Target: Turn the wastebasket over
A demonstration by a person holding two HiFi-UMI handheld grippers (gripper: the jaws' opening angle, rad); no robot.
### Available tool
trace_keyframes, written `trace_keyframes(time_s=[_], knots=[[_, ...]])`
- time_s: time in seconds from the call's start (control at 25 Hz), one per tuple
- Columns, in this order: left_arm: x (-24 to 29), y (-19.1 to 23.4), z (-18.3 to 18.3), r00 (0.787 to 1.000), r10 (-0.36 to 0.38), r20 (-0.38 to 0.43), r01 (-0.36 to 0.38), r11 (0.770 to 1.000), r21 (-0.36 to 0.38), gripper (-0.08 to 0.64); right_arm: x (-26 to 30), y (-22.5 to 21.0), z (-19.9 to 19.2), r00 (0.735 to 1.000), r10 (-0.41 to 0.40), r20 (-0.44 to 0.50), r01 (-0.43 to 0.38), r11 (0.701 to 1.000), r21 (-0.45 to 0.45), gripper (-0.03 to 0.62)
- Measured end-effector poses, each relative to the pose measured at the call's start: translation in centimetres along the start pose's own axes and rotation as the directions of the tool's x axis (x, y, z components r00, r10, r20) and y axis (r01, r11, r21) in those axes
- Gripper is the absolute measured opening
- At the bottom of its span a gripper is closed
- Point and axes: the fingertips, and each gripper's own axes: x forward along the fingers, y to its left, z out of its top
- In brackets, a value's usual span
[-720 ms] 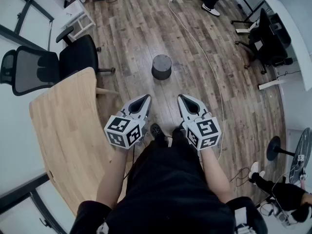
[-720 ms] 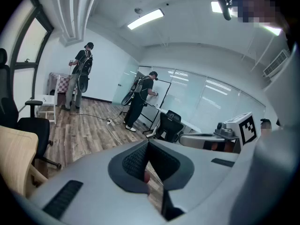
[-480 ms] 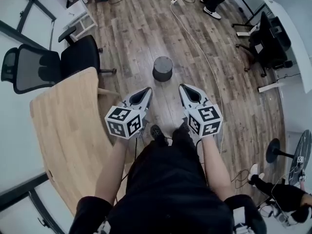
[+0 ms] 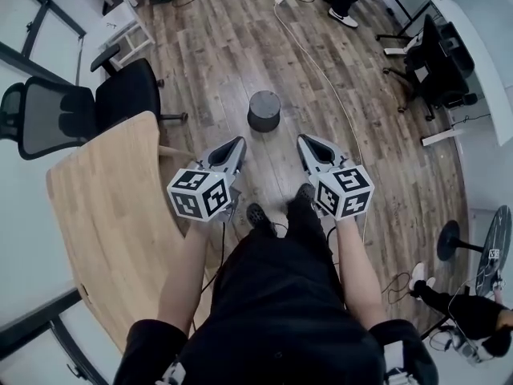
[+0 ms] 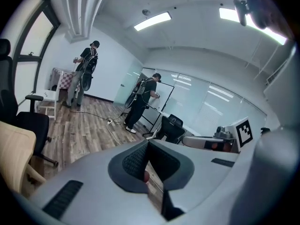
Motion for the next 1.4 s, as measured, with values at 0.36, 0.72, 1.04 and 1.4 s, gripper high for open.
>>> trace_keyframes(time_s=[0.36, 0.72, 1.04, 1.4], knots=[[1.9, 0.6, -0.2, 0.999, 0.026, -0.026, -0.026, 1.0, 0.007, 0.006, 2.2, -3.6, 0.1, 1.0, 0.002, 0.005, -0.002, 1.0, 0.01, 0.032], [6.5, 0.5, 1.9, 0.997, 0.073, -0.015, -0.073, 0.997, 0.012, 0.006, 5.2, -8.2, 0.5, 0.997, 0.06, -0.042, -0.062, 0.997, -0.048, 0.034], [13.1, -0.2, 4.2, 0.993, 0.115, -0.007, -0.115, 0.993, -0.001, 0.006, 8.4, -12.9, 3.2, 0.991, 0.123, -0.059, -0.129, 0.986, -0.109, 0.034], [18.0, 0.1, 3.4, 0.979, 0.205, -0.019, -0.205, 0.977, -0.054, 0.006, 10.6, -17.7, 3.5, 0.974, 0.205, -0.095, -0.213, 0.973, -0.085, 0.034]])
